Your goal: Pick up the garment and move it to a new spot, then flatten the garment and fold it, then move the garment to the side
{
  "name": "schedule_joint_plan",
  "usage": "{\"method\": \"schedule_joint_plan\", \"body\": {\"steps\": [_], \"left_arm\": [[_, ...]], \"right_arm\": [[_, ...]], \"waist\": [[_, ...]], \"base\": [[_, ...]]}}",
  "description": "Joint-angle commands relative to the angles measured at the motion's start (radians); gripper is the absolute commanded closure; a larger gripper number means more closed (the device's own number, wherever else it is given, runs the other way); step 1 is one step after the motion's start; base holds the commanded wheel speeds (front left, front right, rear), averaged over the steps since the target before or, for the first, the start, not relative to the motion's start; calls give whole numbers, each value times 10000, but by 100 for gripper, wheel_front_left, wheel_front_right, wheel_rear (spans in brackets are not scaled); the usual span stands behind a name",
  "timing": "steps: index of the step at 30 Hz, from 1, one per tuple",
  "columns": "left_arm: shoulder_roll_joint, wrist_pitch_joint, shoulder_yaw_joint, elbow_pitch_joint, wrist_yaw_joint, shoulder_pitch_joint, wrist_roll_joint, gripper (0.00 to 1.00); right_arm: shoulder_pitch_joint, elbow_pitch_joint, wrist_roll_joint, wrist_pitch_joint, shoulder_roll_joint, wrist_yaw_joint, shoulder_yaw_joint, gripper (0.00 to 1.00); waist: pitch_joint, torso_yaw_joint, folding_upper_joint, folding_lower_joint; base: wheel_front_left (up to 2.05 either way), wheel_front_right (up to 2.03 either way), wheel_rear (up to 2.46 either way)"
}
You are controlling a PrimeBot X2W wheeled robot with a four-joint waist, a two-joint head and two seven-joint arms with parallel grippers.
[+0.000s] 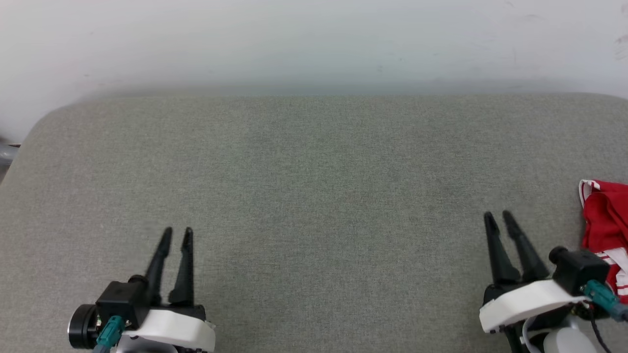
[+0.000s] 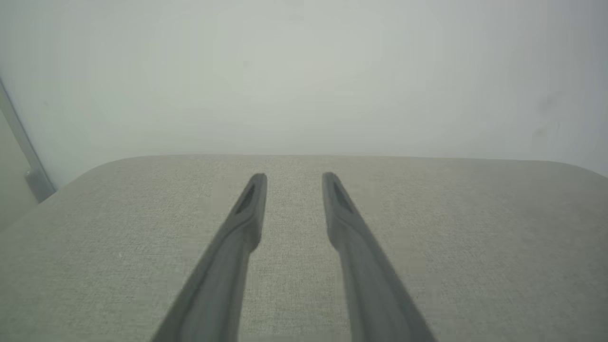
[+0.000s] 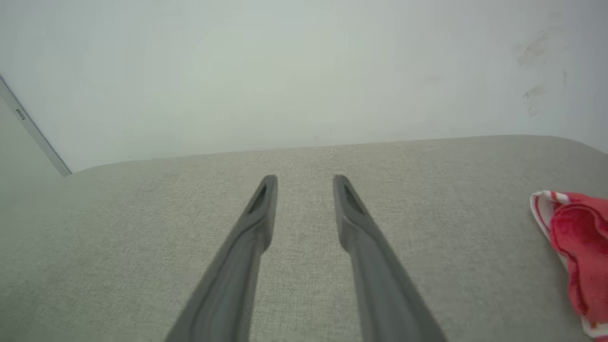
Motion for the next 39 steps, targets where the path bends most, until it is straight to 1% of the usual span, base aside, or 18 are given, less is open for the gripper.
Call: {"method": "schedule_joint_plan", "body": {"steps": [1,2,14,15,26,39], "left_arm": [[-12,26,-2,77,0,14,-28,100],[-19,52,-2,171,-1,27,-87,100],[-26,664,141,463,-29,-177,-2499,100],[-27,797,167,522,-36,-216,-3052,100],[-33,1256,257,735,-60,-366,-4921,100],[-39,1729,355,958,-88,-520,-6844,100]], "right_arm": [[56,66,28,10,0,0,-3,100],[113,137,87,27,0,0,-12,100],[82,191,2350,549,9,-1,-192,100],[77,202,2866,663,11,-1,-230,100],[52,243,4617,1058,19,-2,-358,100],[22,292,6420,1465,28,-3,-495,100]], "waist": [[-1,-1,0,0],[-4,-1,0,0],[-78,-8,0,0],[-97,-9,0,0],[-165,-15,0,0],[-246,-22,0,0]], "base": [[0,0,0],[0,0,0],[0,0,0],[0,0,0],[0,0,0],[0,0,0]]}}
